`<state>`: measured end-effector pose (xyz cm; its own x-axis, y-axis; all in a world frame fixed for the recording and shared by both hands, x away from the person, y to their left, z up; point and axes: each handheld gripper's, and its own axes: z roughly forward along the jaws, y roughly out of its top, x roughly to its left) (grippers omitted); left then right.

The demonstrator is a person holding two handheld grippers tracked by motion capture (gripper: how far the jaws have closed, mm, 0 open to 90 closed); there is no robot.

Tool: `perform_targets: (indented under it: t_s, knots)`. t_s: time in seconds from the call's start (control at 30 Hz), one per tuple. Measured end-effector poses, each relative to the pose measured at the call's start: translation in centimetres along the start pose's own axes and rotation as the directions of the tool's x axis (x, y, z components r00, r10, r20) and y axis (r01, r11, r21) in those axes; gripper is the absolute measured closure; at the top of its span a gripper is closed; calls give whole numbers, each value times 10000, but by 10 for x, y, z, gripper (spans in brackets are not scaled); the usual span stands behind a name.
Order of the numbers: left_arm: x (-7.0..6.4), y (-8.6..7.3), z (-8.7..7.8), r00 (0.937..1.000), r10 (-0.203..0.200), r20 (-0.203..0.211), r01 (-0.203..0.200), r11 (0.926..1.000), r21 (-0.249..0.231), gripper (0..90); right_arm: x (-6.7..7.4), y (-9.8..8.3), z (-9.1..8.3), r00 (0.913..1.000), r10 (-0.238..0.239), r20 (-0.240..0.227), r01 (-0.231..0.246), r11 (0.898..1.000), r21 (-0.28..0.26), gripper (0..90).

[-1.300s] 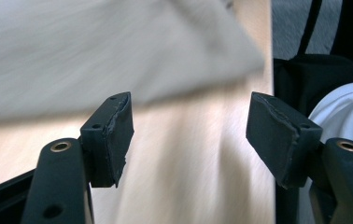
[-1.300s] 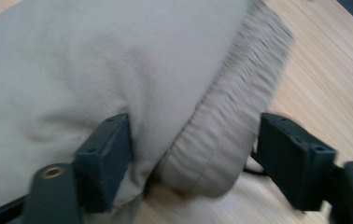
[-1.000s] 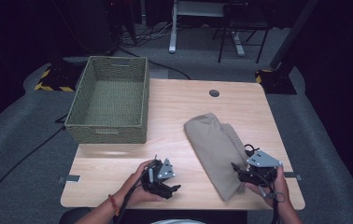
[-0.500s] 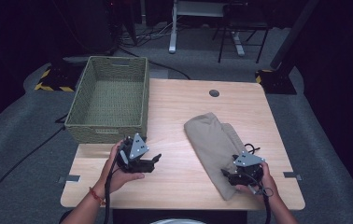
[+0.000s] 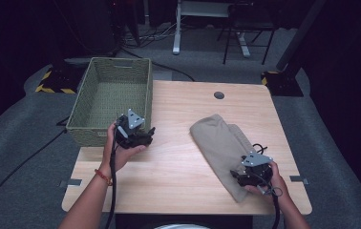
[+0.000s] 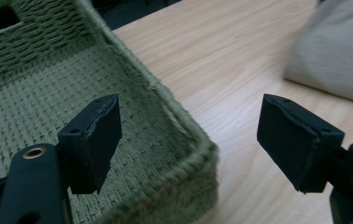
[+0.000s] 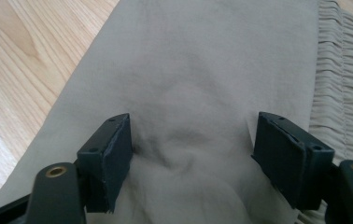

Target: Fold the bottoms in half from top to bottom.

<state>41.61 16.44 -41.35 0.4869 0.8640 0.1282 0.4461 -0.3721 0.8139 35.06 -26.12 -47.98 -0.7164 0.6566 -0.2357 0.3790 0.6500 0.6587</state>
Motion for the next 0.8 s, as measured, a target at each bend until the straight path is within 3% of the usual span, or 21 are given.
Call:
perform_targets:
  t_s: [0.1,0.13,0.17,0.23,0.27,0.33,0.37,0.4,0.47,0.53,0.67,0.7,0.8]
  knots:
    - [3,0,7,9997,-227,-53,228,9996,186,226,-1,-1,-1,10000,-39,67,39,10000,26,280]
    - [7,0,14,9985,-538,-40,539,9976,444,231,2,-2,-1,9990,-316,326,313,9994,121,280]
    - [7,0,14,9985,-538,-40,539,9976,444,234,3,-2,0,9983,-451,359,445,9989,159,280]
    - [13,-1,20,9953,-969,5,966,9931,670,298,5,-2,0,9978,-525,397,517,9984,218,279]
    - [13,-1,20,9973,-736,-3,735,9956,590,335,5,-2,0,9979,-520,393,512,9985,211,279]
    - [14,0,20,9976,-652,222,636,9956,688,375,4,-3,0,9984,-464,329,459,9988,160,280]
    - [15,0,21,9939,-700,855,637,9952,738,438,4,-3,1,9988,-394,283,390,9992,133,280]
    - [15,-1,22,9889,-671,1327,561,9948,848,563,4,-3,0,9990,-370,270,366,9992,144,281]
    - [10,0,24,9941,-283,1045,201,9967,788,602,4,-3,1,9986,-440,297,435,9989,145,280]
    - [11,-1,24,9904,-469,1301,377,9967,721,627,3,-4,1,9991,-356,219,354,9993,114,280]
    - [11,-2,23,9858,-291,1652,191,9979,621,649,1,-5,1,9995,-303,83,302,9995,93,280]
    - [8,-2,21,9812,19,1928,-138,9981,603,651,1,-5,1,9994,-338,23,338,9994,76,280]
    - [0,-3,19,9674,428,2497,-563,9973,475,652,-1,-6,0,9990,-385,-239,385,9993,16,282]
